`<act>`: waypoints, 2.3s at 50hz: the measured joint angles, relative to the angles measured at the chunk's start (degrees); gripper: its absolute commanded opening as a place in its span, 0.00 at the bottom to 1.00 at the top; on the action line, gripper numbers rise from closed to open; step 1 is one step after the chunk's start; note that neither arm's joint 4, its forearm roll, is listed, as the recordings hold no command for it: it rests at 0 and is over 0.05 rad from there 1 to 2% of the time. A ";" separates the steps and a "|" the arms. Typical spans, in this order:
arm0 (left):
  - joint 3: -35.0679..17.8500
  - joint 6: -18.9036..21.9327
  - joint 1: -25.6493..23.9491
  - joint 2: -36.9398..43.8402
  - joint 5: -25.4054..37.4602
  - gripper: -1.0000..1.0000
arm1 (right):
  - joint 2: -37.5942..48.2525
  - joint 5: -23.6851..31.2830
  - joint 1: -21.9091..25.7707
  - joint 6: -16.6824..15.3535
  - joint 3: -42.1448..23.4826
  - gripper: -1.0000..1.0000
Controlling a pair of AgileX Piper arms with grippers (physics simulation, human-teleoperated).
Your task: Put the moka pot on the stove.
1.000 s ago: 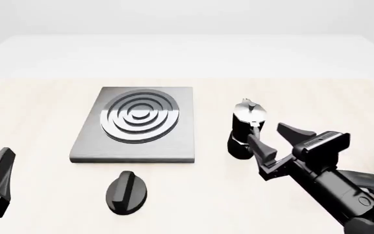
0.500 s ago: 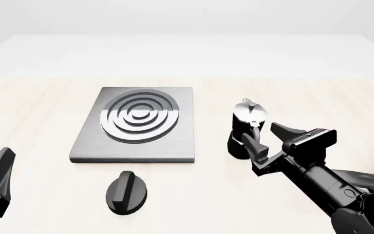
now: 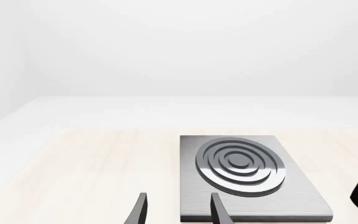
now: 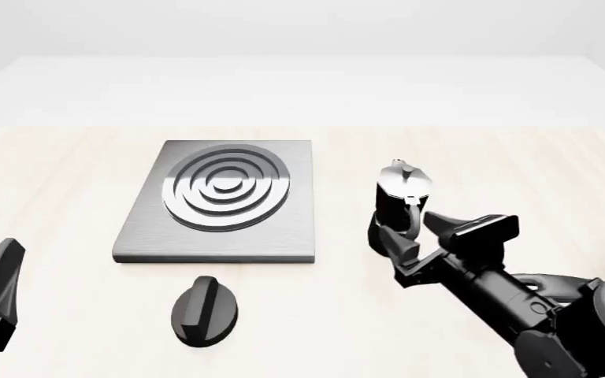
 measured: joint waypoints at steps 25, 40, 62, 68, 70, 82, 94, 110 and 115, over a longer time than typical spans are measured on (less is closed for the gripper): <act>0.00 0.00 0.00 0.00 0.00 1.00 | -4.78 2.15 -0.03 -1.39 1.03 0.00; 0.00 0.00 0.00 0.00 0.00 1.00 | -13.31 7.79 -0.26 -4.33 1.61 0.00; 0.00 0.00 0.00 0.00 0.00 1.00 | -20.08 12.24 -0.05 -6.76 0.64 0.00; 0.00 0.00 0.00 0.00 0.00 1.00 | -21.85 13.37 0.14 -6.85 0.15 0.00; 0.00 0.00 0.00 0.00 0.00 1.00 | -22.33 13.74 0.23 -6.89 -0.09 0.00; 0.00 0.00 0.00 0.00 0.00 1.00 | -24.43 15.88 1.10 -7.13 -1.86 0.00; 0.00 0.00 0.00 0.00 0.00 1.00 | -26.55 18.53 2.06 -7.43 -3.96 0.00; 0.00 0.00 0.00 0.00 0.00 1.00 | -28.04 21.27 3.25 -6.67 -7.09 0.00; 0.00 0.00 0.00 0.00 0.00 1.00 | -27.97 21.46 3.47 -6.06 -7.89 0.00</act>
